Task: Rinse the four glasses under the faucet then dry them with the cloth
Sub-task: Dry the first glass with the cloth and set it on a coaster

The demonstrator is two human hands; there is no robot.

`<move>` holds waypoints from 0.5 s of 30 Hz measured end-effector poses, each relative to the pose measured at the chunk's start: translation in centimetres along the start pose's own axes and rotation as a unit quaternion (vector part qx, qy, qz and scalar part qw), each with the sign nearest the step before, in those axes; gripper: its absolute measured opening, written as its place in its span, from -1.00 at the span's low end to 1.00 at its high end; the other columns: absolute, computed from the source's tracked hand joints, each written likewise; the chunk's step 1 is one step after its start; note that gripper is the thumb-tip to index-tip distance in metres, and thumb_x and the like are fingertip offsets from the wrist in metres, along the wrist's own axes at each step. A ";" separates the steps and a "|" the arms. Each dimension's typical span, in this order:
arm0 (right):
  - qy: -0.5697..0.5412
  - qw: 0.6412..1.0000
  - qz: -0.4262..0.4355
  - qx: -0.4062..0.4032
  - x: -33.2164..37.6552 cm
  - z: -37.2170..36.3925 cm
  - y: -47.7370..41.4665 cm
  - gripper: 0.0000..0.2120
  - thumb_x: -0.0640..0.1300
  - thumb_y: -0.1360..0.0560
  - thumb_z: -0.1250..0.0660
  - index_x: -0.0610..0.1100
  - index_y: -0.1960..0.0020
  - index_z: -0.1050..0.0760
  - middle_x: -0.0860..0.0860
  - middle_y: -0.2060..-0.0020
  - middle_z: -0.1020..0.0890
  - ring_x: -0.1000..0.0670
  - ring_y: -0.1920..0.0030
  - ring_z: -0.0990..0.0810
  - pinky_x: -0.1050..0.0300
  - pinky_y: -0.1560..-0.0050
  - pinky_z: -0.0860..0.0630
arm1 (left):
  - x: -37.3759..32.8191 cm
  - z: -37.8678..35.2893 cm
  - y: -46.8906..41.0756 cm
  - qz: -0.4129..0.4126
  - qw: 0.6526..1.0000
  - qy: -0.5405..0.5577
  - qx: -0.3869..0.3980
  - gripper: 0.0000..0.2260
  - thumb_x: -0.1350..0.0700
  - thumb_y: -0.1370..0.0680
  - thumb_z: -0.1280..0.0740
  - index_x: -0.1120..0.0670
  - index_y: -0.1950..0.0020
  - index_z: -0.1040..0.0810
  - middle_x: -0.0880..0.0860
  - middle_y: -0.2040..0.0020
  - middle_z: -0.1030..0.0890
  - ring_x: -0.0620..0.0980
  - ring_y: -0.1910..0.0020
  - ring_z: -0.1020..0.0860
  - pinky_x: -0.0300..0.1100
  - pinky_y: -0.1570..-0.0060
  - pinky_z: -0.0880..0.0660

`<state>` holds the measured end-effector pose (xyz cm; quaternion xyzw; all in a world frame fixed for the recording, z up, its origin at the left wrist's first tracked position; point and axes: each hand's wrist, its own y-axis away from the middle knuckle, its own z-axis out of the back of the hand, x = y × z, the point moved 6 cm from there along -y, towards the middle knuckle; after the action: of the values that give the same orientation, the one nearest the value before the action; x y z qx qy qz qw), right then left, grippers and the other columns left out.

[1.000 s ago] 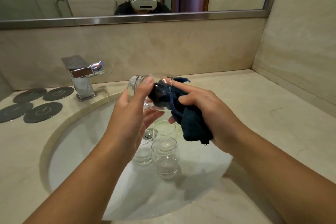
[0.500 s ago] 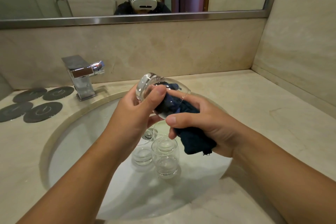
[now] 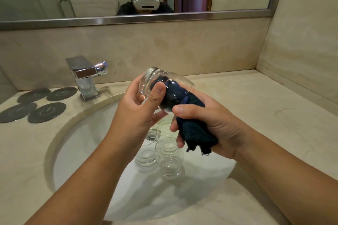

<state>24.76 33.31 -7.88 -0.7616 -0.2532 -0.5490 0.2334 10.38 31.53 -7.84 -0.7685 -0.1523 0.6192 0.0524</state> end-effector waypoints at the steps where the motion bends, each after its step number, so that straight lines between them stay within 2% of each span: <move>1: 0.005 1.000 -0.001 -0.002 0.0 0.0 0.0 -0.41 -0.22 -0.45 -0.47 -0.09 -0.47 -0.50 -0.15 0.05 -0.67 -0.07 0.20 -0.68 0.03 0.34 -0.63 | 0.0 0.1 0.0 -0.001 1.000 0.000 -0.006 -0.35 -0.17 -0.46 -0.48 0.04 -0.50 -0.49 0.10 -0.24 -0.72 0.07 -0.18 -0.73 -0.15 -0.06 -0.66; 4: 0.021 1.000 0.002 0.001 0.2 -0.1 0.0 -0.53 -0.25 -0.45 -0.48 -0.15 -0.36 -0.58 -0.17 0.00 -0.69 -0.08 0.10 -0.72 0.05 0.30 -0.64 | 0.0 0.1 0.1 -0.003 1.000 -0.002 -0.017 -0.36 -0.15 -0.48 -0.48 0.08 -0.49 -0.49 0.13 -0.26 -0.71 0.11 -0.18 -0.73 -0.11 -0.03 -0.66; 7: 0.003 1.000 -0.005 -0.017 0.5 -0.3 0.4 -0.58 -0.36 -0.49 -0.48 -0.16 -0.33 -0.60 -0.24 -0.08 -0.69 -0.05 0.22 -0.72 0.14 0.40 -0.61 | 0.0 -0.1 0.2 -0.009 1.000 0.001 -0.016 -0.49 -0.06 -0.56 -0.43 0.15 -0.45 -0.51 0.16 -0.21 -0.72 0.13 -0.13 -0.74 -0.04 0.03 -0.67; 9: 0.007 1.000 -0.006 -0.029 0.6 -0.3 0.5 -0.60 -0.35 -0.48 -0.45 -0.17 -0.31 -0.61 -0.33 -0.17 -0.68 -0.04 0.25 -0.71 0.14 0.39 -0.61 | 0.1 -0.1 0.2 -0.009 1.000 0.010 -0.020 -0.51 -0.04 -0.60 -0.48 0.15 -0.45 -0.51 0.13 -0.16 -0.73 0.08 -0.07 -0.74 -0.10 0.07 -0.67; 11: 0.035 0.999 0.008 -0.027 0.6 -0.2 0.3 -0.62 -0.33 -0.50 -0.46 -0.12 -0.28 -0.64 -0.31 -0.20 -0.68 -0.06 0.14 -0.72 0.14 0.28 -0.65 | -0.1 -0.2 0.2 -0.004 1.000 0.019 -0.023 -0.50 -0.05 -0.58 -0.47 0.13 -0.46 -0.51 0.12 -0.18 -0.74 0.05 -0.08 -0.74 -0.15 0.08 -0.66; 13: 0.062 0.998 0.019 -0.021 0.6 -0.3 0.3 -0.60 -0.36 -0.53 -0.46 -0.02 -0.28 -0.65 -0.19 -0.14 -0.74 -0.07 -0.02 -0.72 0.14 0.09 -0.67 | 0.0 -0.2 0.1 -0.004 1.000 0.016 -0.018 -0.50 -0.07 -0.58 -0.49 0.12 -0.44 -0.53 0.12 -0.23 -0.73 0.07 -0.14 -0.73 -0.09 0.01 -0.69; 15: 0.081 0.996 0.012 -0.029 0.4 0.0 0.4 -0.54 -0.39 -0.50 -0.50 0.03 -0.28 -0.64 -0.12 -0.03 -0.76 -0.06 0.01 -0.73 0.17 0.02 -0.66 | 0.1 -0.3 0.2 0.003 1.000 0.015 -0.006 -0.45 -0.12 -0.48 -0.48 0.12 -0.39 -0.56 0.13 -0.25 -0.72 0.09 -0.19 -0.72 0.00 -0.14 -0.70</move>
<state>25.10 33.08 -7.55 -0.7237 -0.2085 -0.6135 0.2374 10.69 31.44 -7.96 -0.7785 -0.1535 0.6066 0.0481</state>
